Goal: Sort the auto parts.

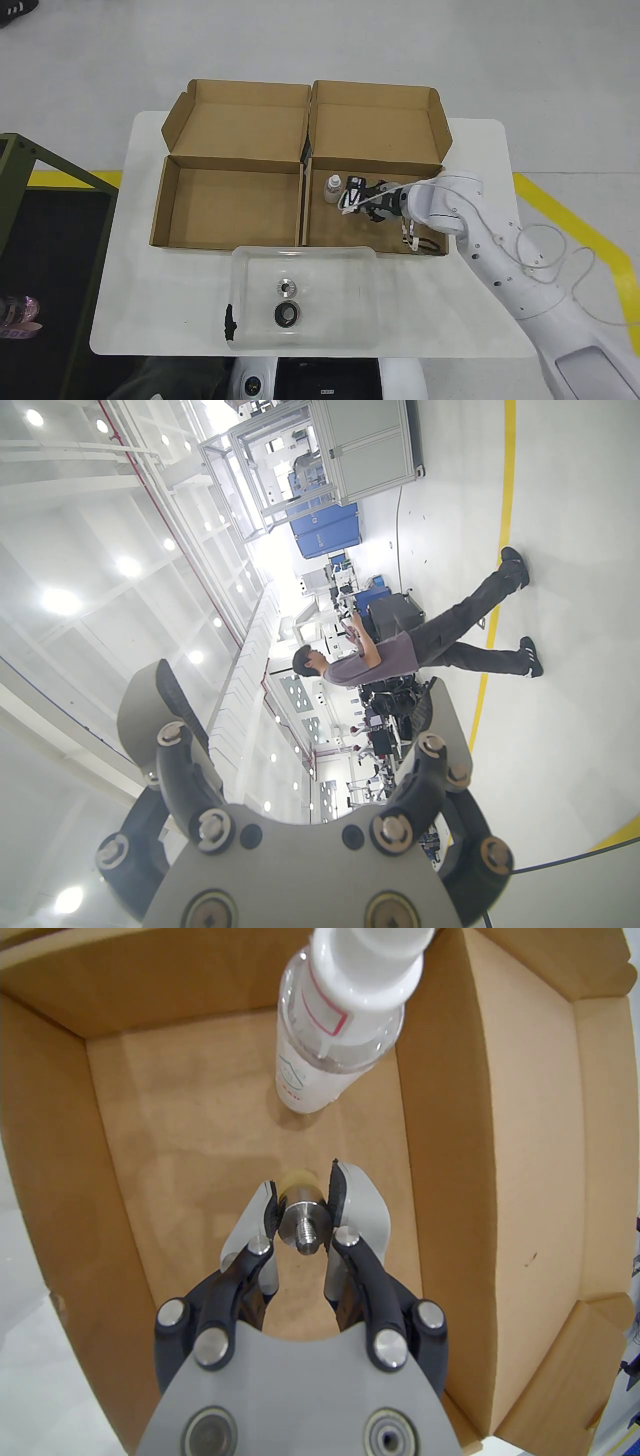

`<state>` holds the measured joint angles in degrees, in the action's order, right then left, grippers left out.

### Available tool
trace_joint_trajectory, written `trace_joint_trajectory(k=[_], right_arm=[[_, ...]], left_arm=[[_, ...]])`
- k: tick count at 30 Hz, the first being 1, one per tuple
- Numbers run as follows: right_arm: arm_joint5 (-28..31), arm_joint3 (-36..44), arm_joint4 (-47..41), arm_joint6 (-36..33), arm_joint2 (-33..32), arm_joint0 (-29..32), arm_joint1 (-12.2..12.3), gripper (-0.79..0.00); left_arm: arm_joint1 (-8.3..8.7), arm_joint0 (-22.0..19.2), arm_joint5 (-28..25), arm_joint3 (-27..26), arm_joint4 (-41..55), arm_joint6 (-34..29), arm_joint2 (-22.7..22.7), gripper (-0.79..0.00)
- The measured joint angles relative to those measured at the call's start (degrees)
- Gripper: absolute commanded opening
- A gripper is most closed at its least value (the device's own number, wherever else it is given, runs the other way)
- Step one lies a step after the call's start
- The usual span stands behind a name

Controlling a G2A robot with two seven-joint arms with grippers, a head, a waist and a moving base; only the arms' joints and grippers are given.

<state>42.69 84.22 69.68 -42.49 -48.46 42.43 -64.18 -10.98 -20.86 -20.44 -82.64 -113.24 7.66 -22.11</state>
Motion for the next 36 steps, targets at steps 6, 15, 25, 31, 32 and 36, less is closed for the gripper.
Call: trace_joint_trajectory(k=[6,15,25,31,32,36], right_arm=[[-1.23,-2.14,1.06,-0.34,1.78,-1.16,-0.74,-0.560],[-1.75,-0.21,0.05,0.61,0.51,-0.72,-0.70,-0.434],[-0.09,11.90,-1.81,3.26,-8.29,7.16,2.04,-0.419],[0.67,21.24,-1.85,5.35,-12.84,14.07,3.51,-0.419],[0.91,22.87,-1.87,6.16,-13.23,15.26,3.67,-0.419],[1.84,27.10,-1.77,8.92,-13.06,18.31,3.94,-0.425]], left_arm=[[0.00,0.00,0.00,0.00,0.00,0.00,0.00,0.000],[0.00,0.00,0.00,0.00,0.00,0.00,0.00,0.000],[0.00,0.00,0.00,0.00,0.00,0.00,0.00,0.000],[0.00,0.00,0.00,0.00,0.00,0.00,0.00,0.000],[0.00,0.00,0.00,0.00,0.00,0.00,0.00,0.000],[0.00,0.00,0.00,0.00,0.00,0.00,0.00,0.000]])
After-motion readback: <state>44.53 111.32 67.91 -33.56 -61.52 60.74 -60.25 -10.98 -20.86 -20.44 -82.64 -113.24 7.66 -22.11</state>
